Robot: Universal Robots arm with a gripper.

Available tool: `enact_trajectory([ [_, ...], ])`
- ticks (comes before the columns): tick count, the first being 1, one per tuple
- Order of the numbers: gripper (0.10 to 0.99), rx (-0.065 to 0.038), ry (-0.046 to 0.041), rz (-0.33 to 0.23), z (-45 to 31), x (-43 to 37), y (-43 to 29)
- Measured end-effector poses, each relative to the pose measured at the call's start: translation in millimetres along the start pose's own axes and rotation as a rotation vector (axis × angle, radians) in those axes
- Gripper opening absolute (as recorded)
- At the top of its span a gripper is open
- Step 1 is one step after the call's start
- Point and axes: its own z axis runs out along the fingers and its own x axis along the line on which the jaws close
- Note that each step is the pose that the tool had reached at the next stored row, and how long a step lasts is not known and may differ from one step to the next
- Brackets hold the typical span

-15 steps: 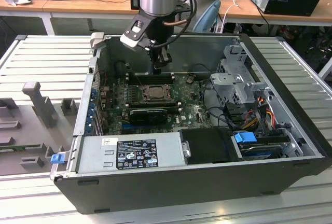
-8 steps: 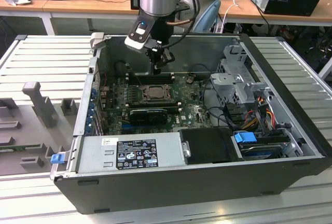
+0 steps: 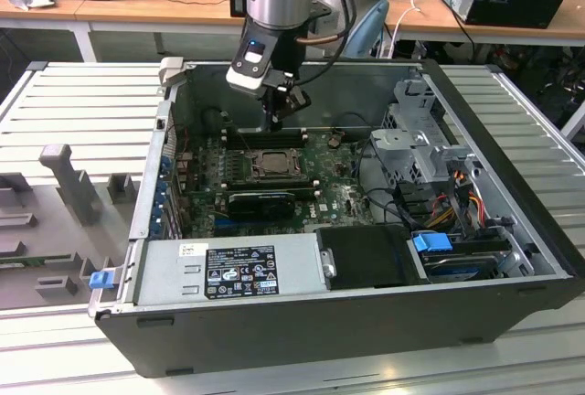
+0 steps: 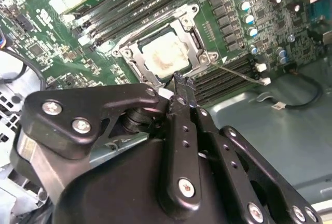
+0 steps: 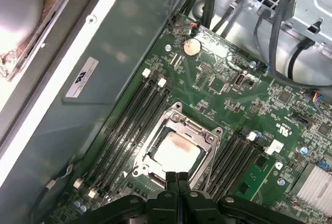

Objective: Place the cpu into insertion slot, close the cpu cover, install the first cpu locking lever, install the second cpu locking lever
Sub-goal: 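Install the first cpu locking lever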

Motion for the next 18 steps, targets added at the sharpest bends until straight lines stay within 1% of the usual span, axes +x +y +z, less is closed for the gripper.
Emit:
enact_trajectory([
  [1,0.106,0.001,0.0003,-0.015,0.1,0.0,-0.1],
  [4,0.106,0.003,0.0024,-0.085,0.2,0.0,-0.1],
  [6,0.106,0.006,0.0048,-0.167,0.2,0.0,-0.1],
  [8,0.106,0.008,0.0064,-0.221,0.2,0.0,-0.1],
  [10,0.106,0.009,0.0076,-0.262,0.2,0.0,-0.1],
  [18,0.106,0.012,0.0098,-0.339,0.2,0.0,-0.1],
])
